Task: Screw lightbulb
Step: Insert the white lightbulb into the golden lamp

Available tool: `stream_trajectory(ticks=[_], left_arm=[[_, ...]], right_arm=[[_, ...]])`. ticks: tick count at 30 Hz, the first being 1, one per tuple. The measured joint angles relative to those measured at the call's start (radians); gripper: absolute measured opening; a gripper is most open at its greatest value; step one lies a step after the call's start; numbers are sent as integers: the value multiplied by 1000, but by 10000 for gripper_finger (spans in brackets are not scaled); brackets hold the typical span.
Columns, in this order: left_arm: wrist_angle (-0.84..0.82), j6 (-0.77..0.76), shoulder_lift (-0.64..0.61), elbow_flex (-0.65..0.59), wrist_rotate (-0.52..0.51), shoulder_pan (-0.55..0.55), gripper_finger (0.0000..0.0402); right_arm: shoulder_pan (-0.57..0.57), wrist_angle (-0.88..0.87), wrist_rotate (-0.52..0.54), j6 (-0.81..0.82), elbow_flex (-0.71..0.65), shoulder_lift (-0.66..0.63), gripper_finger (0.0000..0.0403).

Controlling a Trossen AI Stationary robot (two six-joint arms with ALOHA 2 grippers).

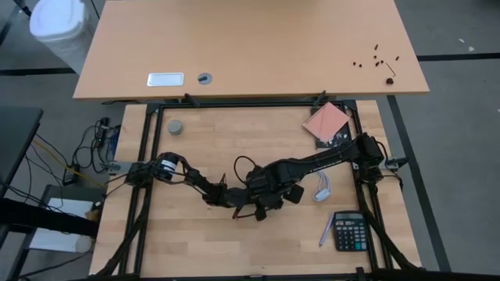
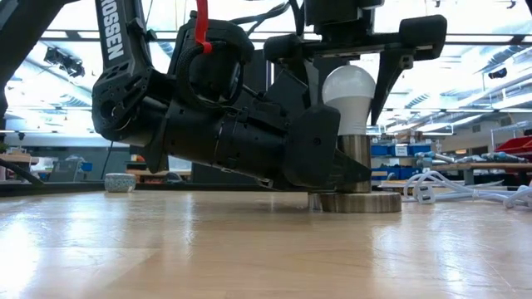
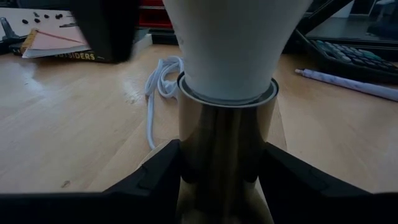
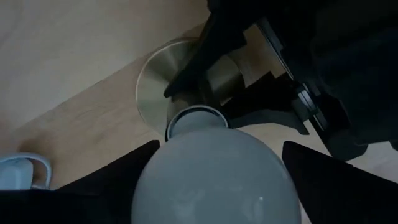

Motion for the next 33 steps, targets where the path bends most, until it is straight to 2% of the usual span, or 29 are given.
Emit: stream_trajectory(ticks=[12,24,33], left_arm=[[-1,1,0,-1,-1,0,193],[-2,4,0,-1,-1,0,193],[-2,3,0,-1,2,-1,193]], right_arm=[[0,-2,-24,-16,0,0,266],[0,11,-53,179,0,0,275],[0,14,-70,421,0,0,275]])
